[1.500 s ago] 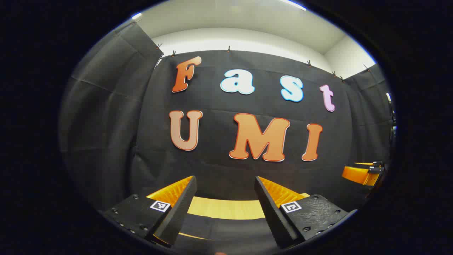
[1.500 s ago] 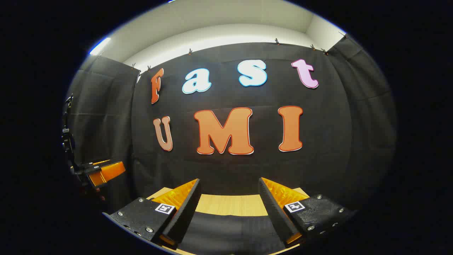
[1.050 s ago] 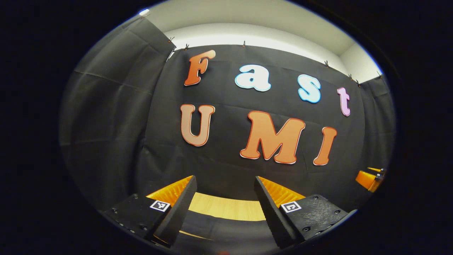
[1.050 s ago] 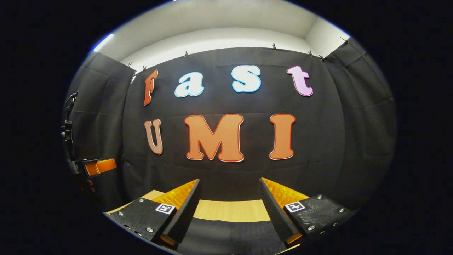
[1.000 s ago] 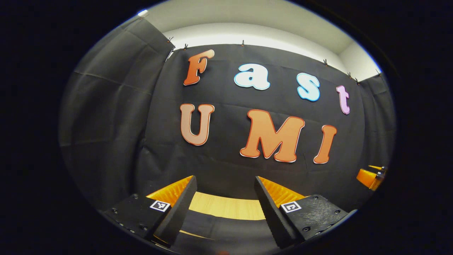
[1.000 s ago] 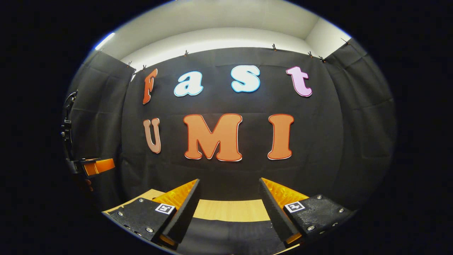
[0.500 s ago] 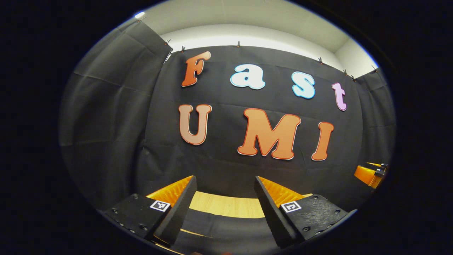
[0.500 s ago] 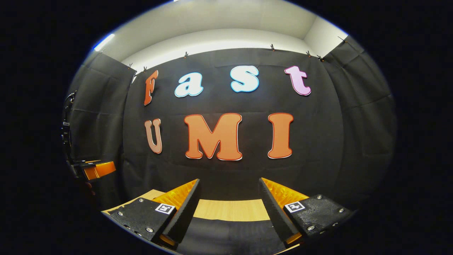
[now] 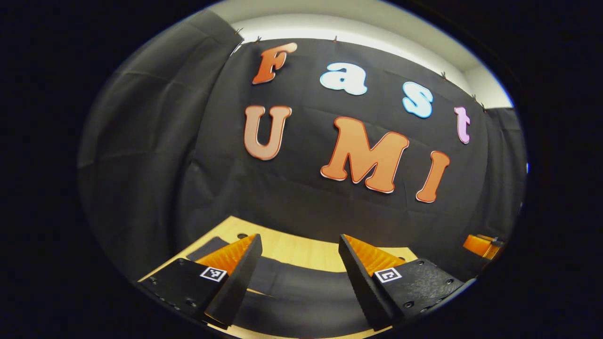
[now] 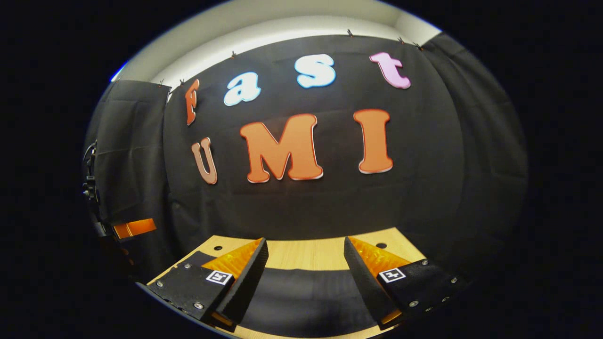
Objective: Grasp the waist and the cuffs of the jeans and fold them to make the two legs overlap; first hold the waist and fold one-third of the jeans toward the cuffs, then hold the cuffs and fold the remaining one-third in the same direction to finish folding.
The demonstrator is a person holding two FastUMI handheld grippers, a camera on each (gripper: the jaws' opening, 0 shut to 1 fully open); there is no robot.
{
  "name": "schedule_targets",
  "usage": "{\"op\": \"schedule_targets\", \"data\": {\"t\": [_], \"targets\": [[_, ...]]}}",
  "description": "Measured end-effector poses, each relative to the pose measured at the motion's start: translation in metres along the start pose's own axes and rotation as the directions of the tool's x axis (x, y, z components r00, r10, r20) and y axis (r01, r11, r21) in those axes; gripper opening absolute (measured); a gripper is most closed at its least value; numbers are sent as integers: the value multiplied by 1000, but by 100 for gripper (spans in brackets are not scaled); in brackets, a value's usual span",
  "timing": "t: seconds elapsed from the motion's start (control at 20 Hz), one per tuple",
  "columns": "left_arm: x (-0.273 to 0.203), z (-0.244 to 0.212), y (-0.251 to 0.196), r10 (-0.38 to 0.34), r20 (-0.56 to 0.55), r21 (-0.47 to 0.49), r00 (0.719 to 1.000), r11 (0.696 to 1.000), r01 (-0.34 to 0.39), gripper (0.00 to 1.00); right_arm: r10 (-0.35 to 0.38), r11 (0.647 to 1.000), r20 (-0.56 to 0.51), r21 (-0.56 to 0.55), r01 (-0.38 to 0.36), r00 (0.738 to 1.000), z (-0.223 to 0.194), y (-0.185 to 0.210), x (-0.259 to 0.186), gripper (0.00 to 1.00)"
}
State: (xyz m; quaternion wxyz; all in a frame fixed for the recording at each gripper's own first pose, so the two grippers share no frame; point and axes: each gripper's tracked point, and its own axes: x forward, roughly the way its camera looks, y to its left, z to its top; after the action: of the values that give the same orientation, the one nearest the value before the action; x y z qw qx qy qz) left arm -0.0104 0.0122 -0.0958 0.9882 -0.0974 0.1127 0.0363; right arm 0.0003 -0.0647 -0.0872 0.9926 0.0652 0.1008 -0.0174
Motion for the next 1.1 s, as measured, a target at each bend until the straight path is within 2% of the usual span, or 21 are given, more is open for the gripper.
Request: {"op": "schedule_targets", "data": {"t": [0.05,0.15,0.3,0.4,0.5,0.55,0.65,0.75,1.0,1.05,1.1], "targets": [[4,-7,11,22,-22,-29,1000,999,-23,98,-14,1000,-34,16,15,999,-12,-9,4,100],[10,-23,37,86,-89,-42,992,995,-90,98,-60,998,-119,14,63,991,-36,-28,11,96],[10,-51,74,173,-189,-26,967,983,-181,98,-51,995,-193,71,66,980,-58,-41,19,96],[11,-69,99,227,-260,-39,938,969,-245,98,-55,987,-250,130,90,967,-73,-49,24,97],[13,-90,114,244,-333,-91,911,953,-288,98,-78,978,-311,161,134,947,-94,-69,26,96],[10,-101,123,261,-377,-121,889,937,-326,98,-86,974,-340,170,151,937,-106,-80,27,97],[1,-134,144,280,-523,-184,805,885,-427,98,-98,963,-404,193,190,910,-133,-102,28,98],[6,-160,156,260,-596,-246,760,842,-481,99,-101,945,-466,232,231,879,-156,-117,28,98],[1,-181,193,347,-633,-214,692,780,-588,99,-152,898,-590,253,361,793,-204,-163,26,98],[1,-183,202,355,-634,-216,687,772,-598,99,-153,886,-619,258,384,770,-214,-170,24,98],[4,-184,210,349,-623,-228,700,775,-589,99,-154,874,-646,264,409,747,-224,-176,23,98]]}}
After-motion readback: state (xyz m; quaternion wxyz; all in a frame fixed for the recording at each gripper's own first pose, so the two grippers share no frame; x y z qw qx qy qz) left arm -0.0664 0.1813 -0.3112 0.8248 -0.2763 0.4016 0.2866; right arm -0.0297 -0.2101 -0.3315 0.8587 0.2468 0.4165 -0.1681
